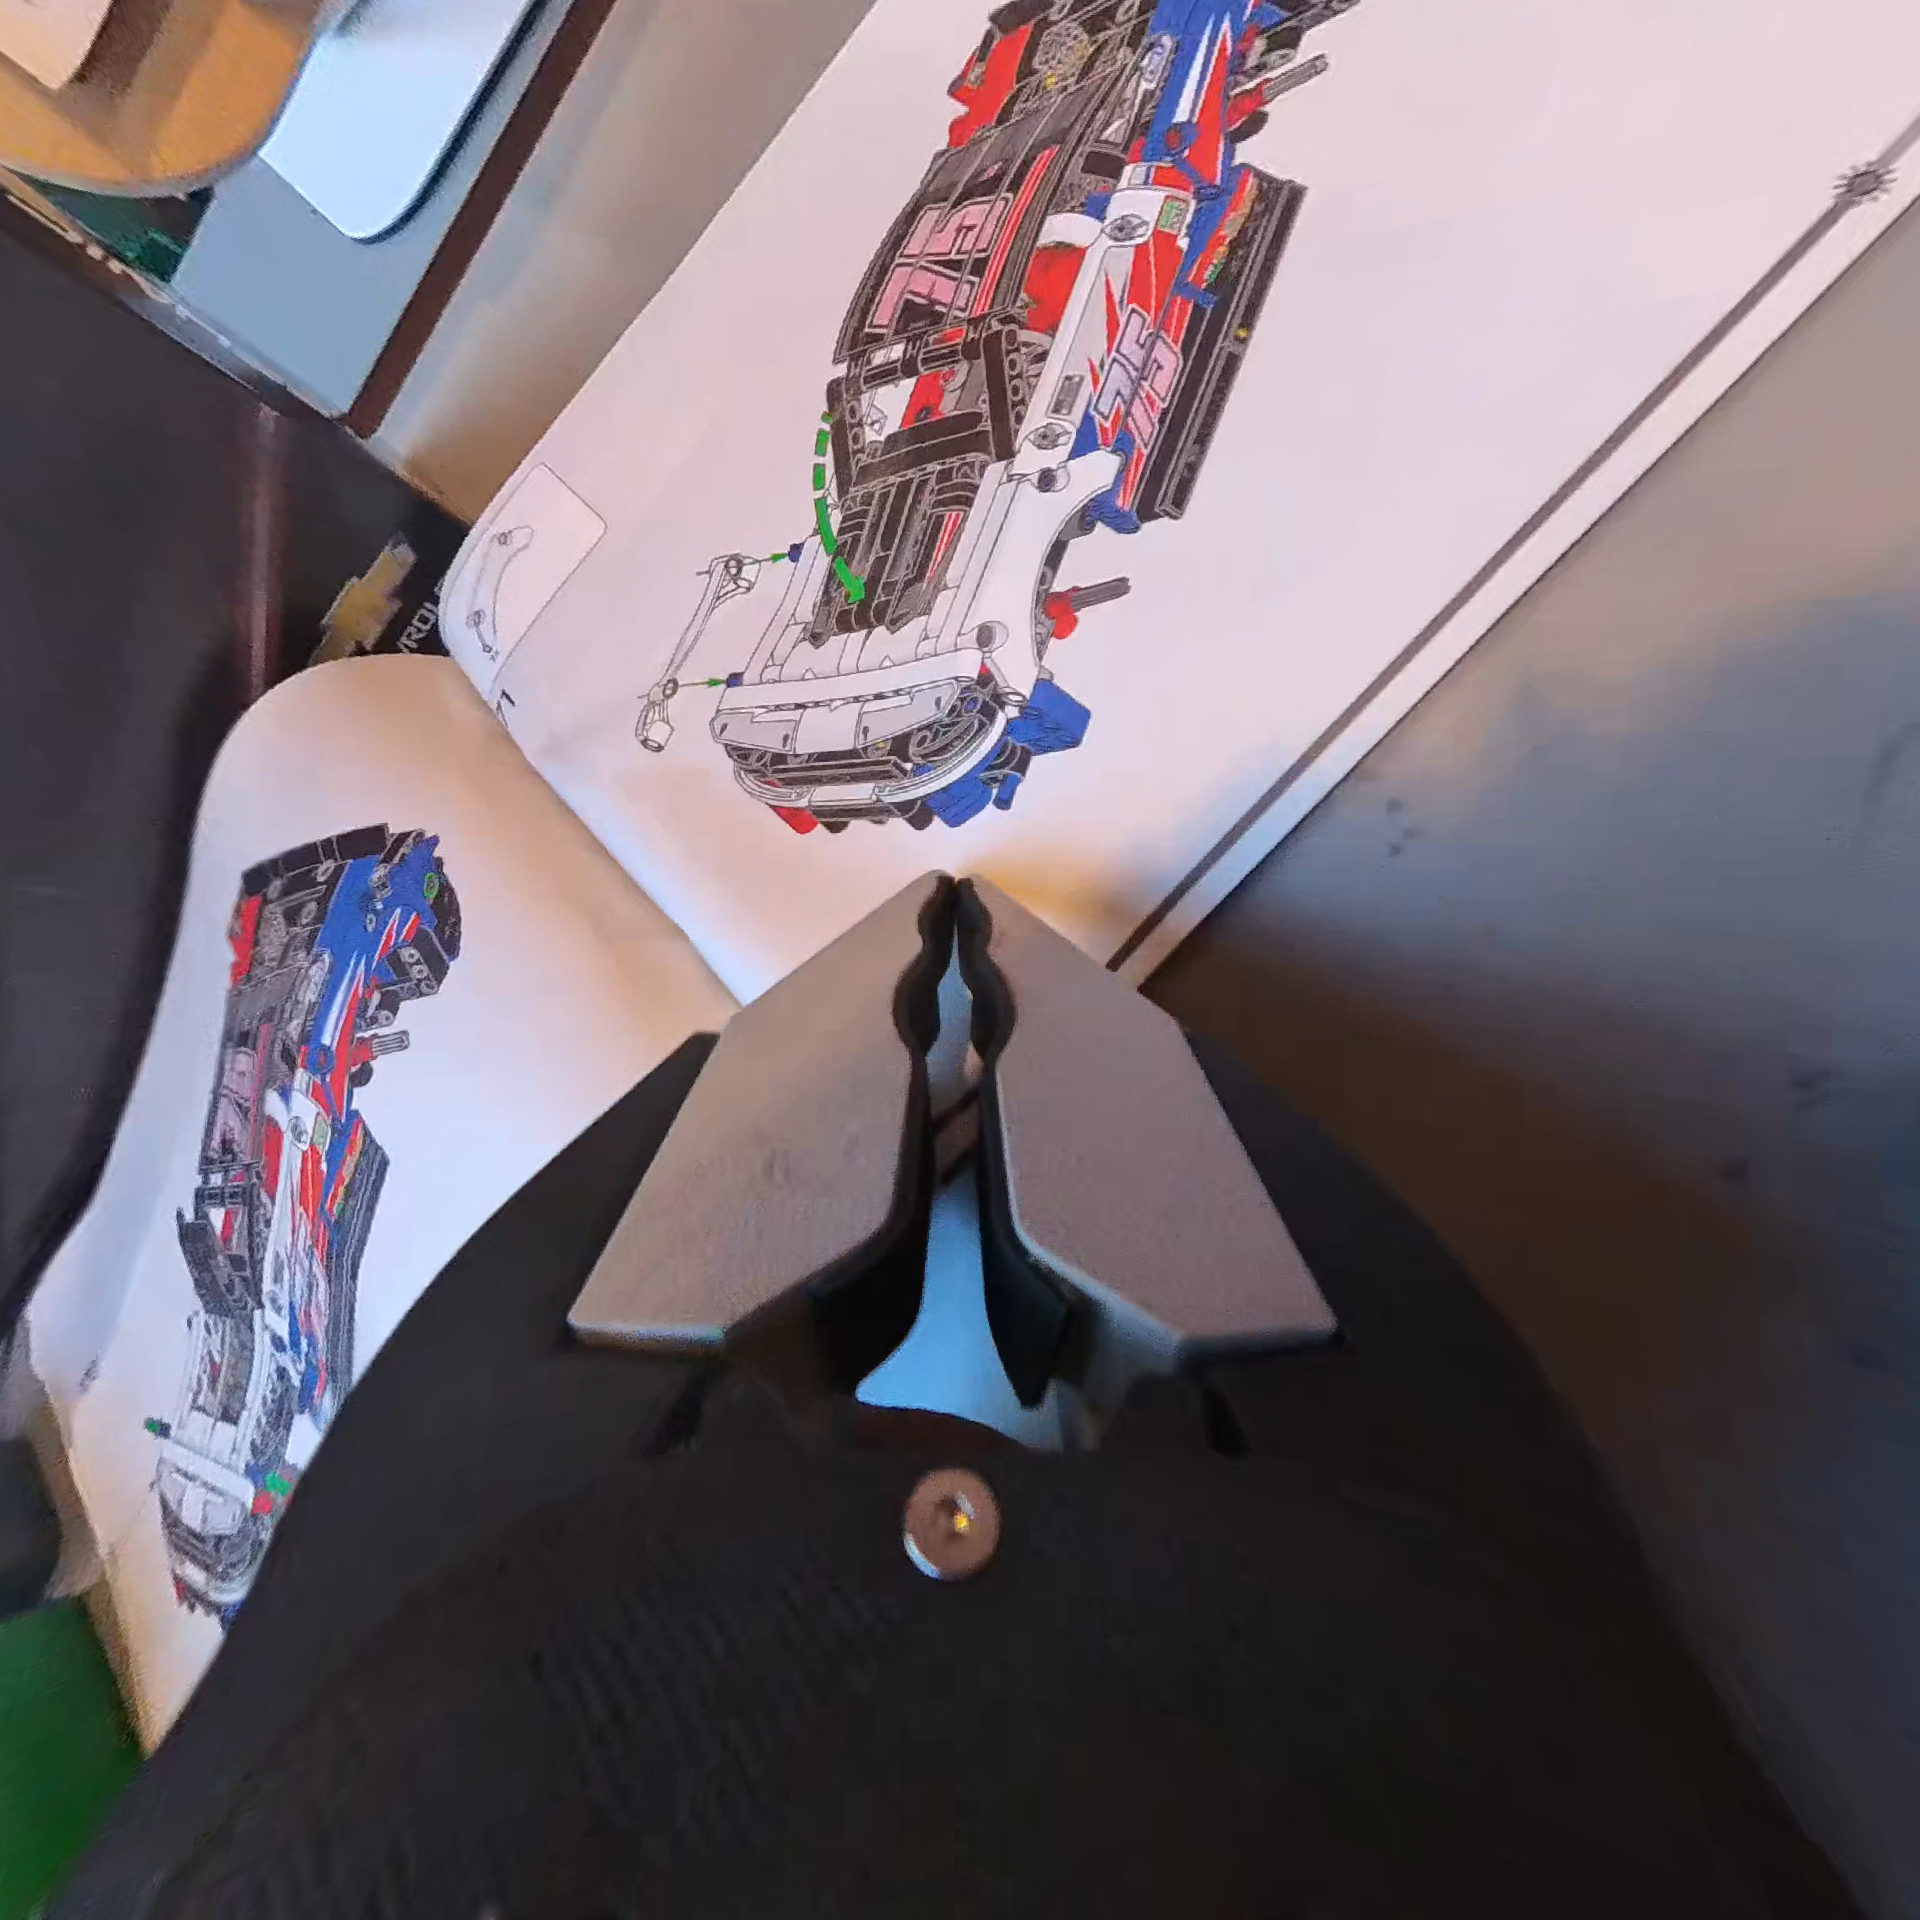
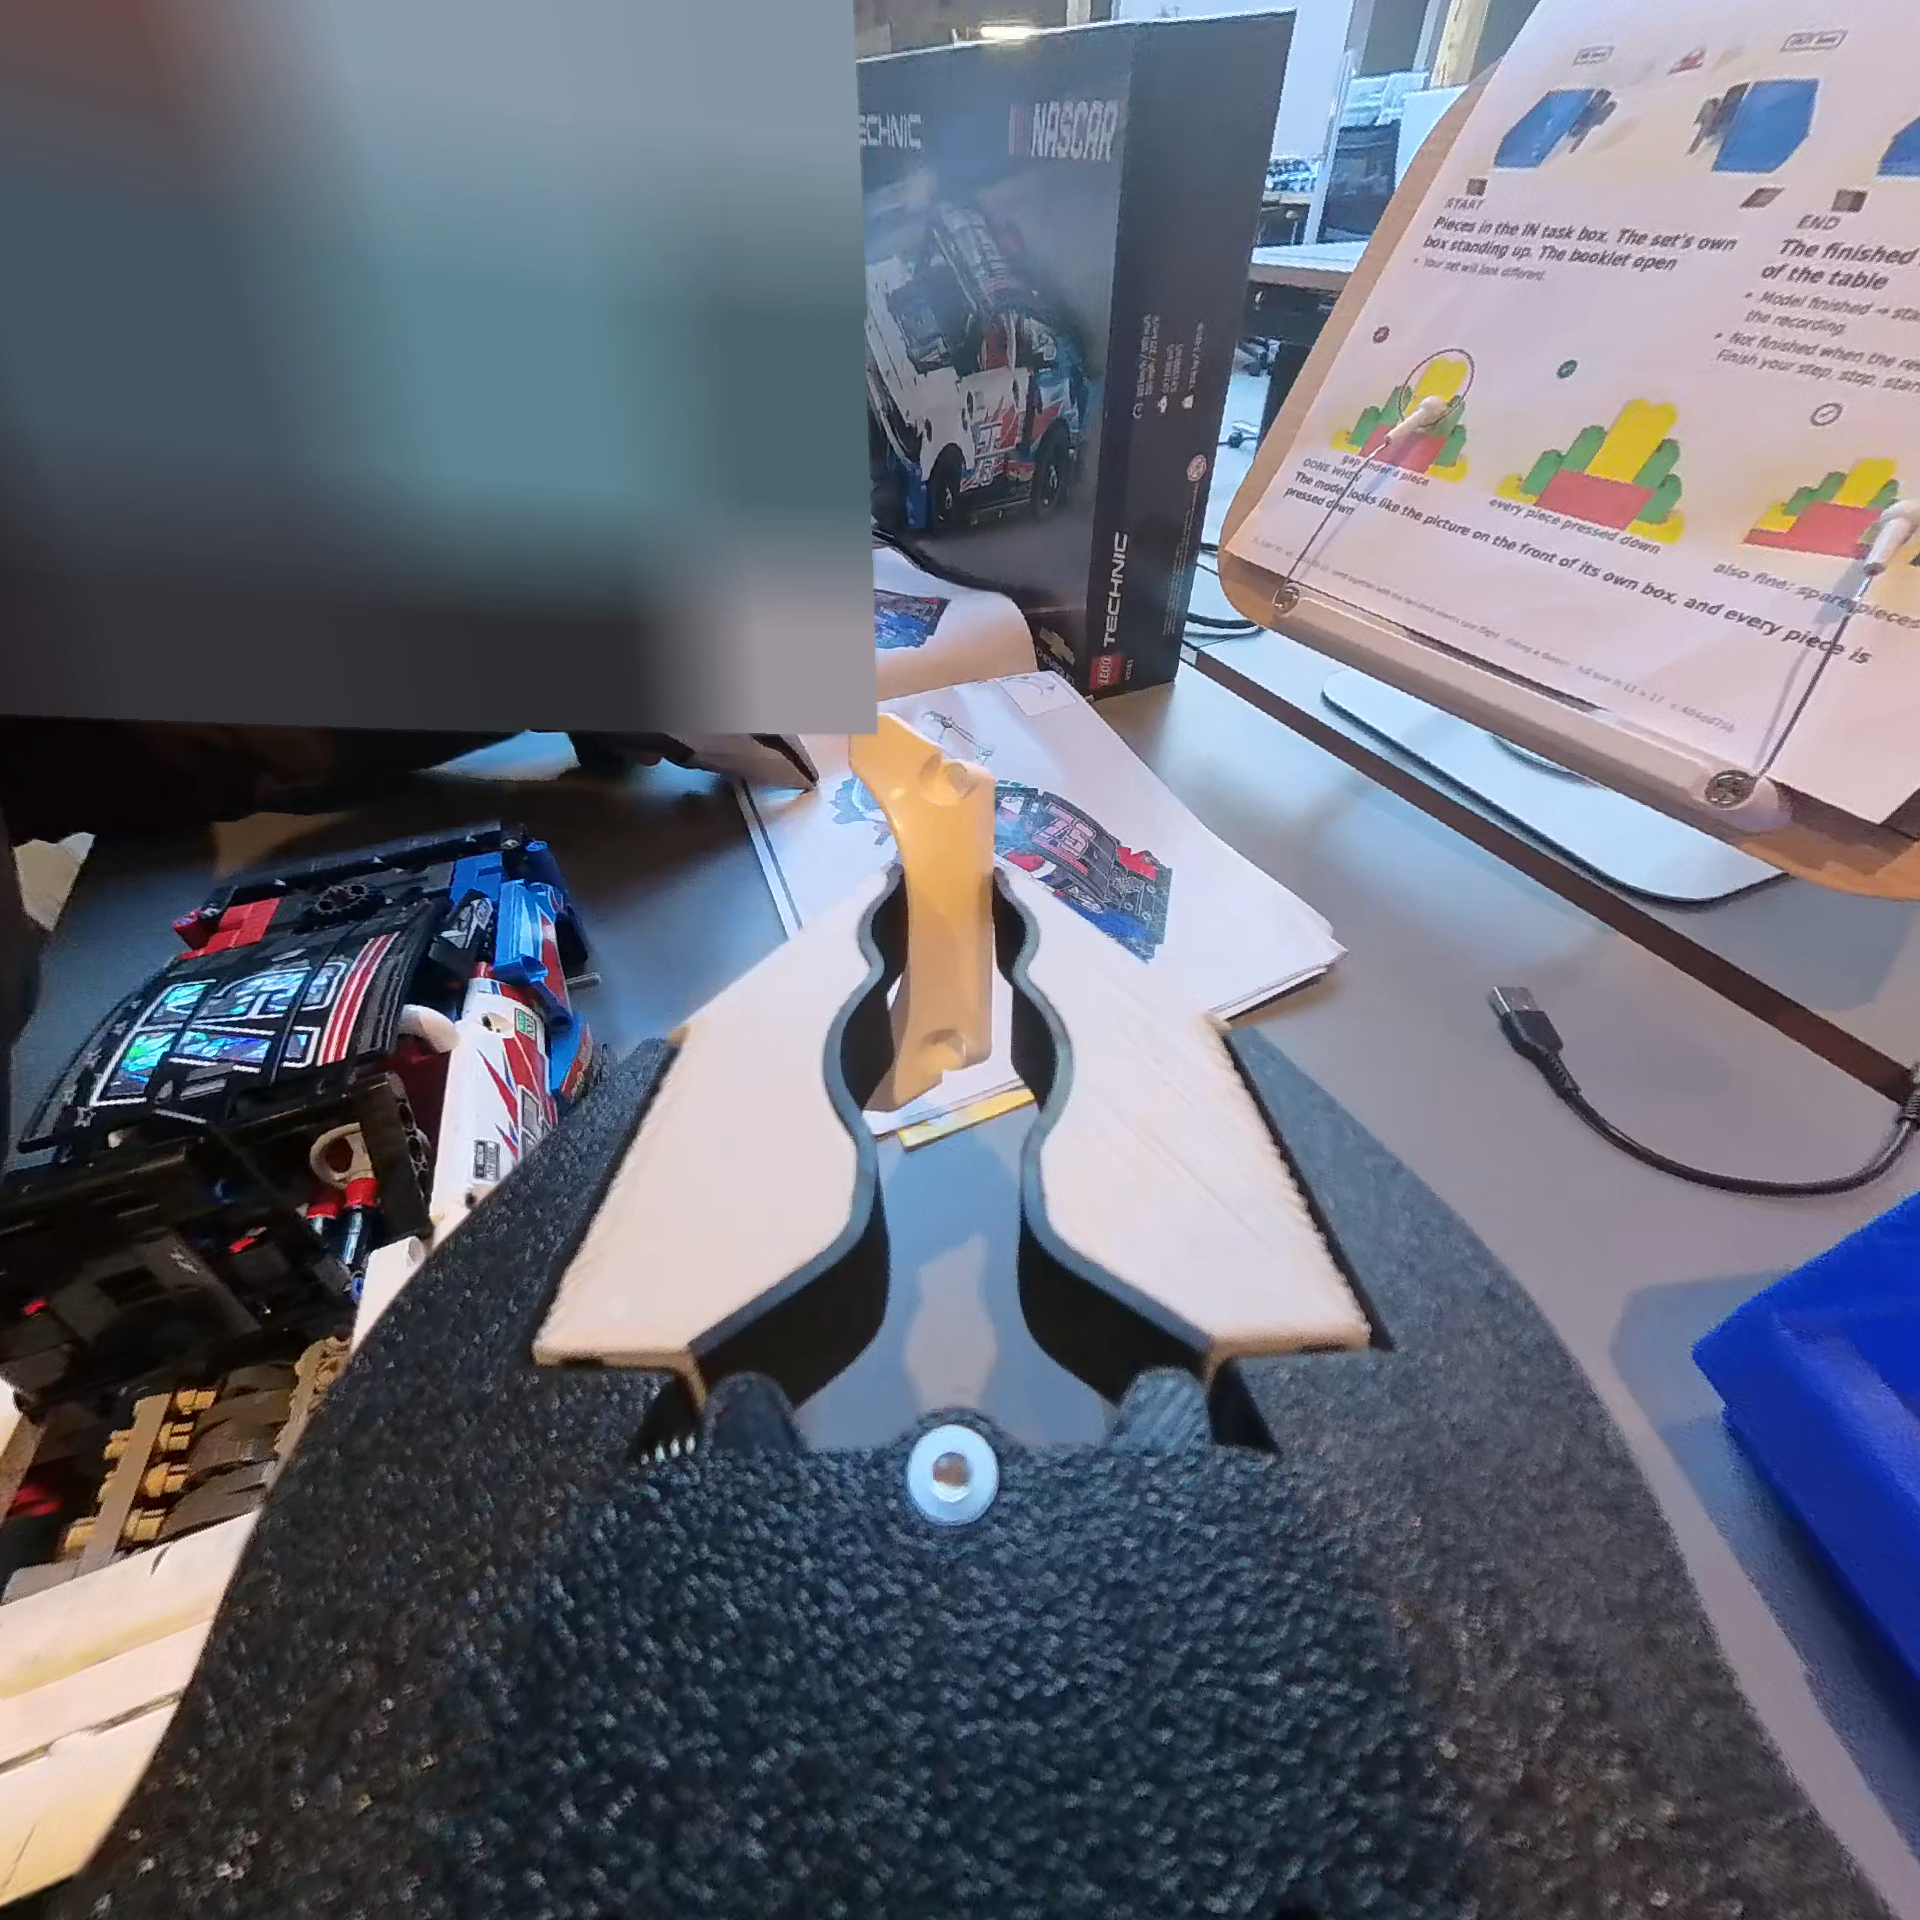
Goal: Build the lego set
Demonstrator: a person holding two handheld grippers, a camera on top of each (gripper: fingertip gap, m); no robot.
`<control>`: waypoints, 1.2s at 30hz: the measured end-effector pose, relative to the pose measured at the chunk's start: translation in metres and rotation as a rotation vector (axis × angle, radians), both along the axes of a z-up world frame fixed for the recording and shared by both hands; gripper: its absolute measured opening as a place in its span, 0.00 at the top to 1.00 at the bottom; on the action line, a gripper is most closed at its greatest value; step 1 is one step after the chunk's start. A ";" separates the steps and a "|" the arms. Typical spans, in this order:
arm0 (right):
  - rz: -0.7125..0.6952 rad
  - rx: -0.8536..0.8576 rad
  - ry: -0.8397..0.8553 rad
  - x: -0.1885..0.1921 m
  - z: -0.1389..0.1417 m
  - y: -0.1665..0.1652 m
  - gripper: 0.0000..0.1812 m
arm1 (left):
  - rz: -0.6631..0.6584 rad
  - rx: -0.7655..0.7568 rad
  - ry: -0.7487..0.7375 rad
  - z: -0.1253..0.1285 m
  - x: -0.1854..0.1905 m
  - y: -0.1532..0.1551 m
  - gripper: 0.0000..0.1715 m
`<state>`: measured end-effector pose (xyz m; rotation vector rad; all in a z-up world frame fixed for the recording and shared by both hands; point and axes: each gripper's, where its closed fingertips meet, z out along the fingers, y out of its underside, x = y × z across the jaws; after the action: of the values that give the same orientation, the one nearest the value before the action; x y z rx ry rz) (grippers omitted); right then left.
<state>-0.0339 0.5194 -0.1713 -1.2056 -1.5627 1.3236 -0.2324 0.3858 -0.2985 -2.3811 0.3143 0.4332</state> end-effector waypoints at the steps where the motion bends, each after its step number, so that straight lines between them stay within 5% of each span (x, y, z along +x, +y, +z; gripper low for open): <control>1: -0.001 0.001 0.000 0.000 0.000 0.000 0.91 | -0.007 0.000 -0.018 0.000 0.001 0.000 1.00; 36: 0.041 -0.030 -0.042 -0.012 -0.022 -0.007 0.91 | -0.198 -0.003 -0.041 -0.001 0.029 -0.004 1.00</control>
<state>-0.0456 0.5128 -0.1930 -1.2324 -1.6107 1.3602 -0.2034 0.3823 -0.2991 -2.3300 0.5264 0.2908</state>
